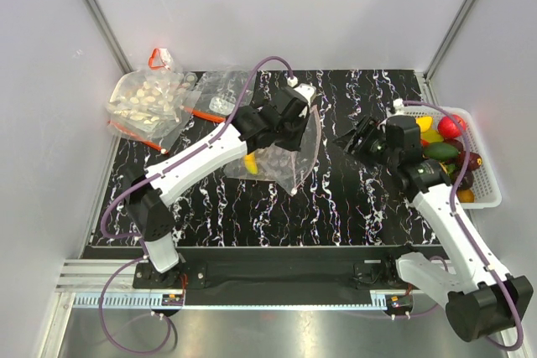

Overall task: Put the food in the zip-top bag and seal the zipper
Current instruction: Place the fake fruit in the zipper food storage bag, then pick up the fake fruit from the bin.

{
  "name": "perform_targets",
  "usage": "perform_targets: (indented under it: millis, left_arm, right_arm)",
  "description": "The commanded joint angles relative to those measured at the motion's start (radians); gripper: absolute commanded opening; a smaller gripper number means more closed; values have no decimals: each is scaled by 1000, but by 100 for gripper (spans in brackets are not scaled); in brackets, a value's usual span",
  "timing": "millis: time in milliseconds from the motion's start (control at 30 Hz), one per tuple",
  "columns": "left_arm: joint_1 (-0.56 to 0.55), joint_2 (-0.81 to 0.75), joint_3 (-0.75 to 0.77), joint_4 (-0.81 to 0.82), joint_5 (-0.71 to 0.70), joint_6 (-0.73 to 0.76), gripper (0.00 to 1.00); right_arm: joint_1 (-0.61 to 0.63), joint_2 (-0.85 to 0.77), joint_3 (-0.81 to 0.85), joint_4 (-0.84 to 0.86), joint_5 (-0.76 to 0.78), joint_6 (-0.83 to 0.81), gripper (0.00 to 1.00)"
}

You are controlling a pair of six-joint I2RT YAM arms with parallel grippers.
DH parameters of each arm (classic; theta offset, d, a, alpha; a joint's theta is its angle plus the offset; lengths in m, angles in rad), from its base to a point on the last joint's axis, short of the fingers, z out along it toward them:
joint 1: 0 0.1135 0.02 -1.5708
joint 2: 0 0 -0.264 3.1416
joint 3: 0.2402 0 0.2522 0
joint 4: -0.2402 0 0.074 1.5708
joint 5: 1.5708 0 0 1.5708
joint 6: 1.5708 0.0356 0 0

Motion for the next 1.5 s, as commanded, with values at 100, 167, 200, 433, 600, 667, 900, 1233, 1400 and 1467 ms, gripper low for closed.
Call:
perform_targets:
  millis: [100, 167, 200, 433, 600, 667, 900, 1233, 1400, 1467]
  left_arm:
    - [1, -40, 10, 25, 16, 15, 0]
    - [1, -42, -2, 28, 17, 15, 0]
    - [2, -42, -4, 34, 19, 14, 0]
    - [2, -42, -4, 16, 14, 26, 0]
    - [-1, -48, -11, 14, 17, 26, 0]
    - [-1, -47, -17, 14, 22, 24, 0]
    - [-10, -19, 12, 4, 34, 21, 0]
    - [-10, -2, 39, -7, 19, 29, 0]
    - [-10, -2, 36, -10, 5, 33, 0]
    - [-11, -7, 33, -10, 3, 33, 0]
  right_arm:
    - [-31, 38, 222, -337, 584, -260, 65]
    - [-164, 104, 267, -357, 570, -291, 65]
    - [-236, 124, 271, -345, 516, -310, 67]
    - [-500, 317, 316, -233, 404, -282, 94]
    - [-641, 447, 386, -260, 399, -118, 100]
    - [-641, 467, 390, -256, 524, -107, 100]
    - [-643, 471, 350, -215, 724, -69, 100]
    - [-680, 659, 371, -81, 652, -8, 100]
    - [-683, 759, 413, -105, 668, 38, 100]
    - [-683, 765, 405, -113, 668, 49, 97]
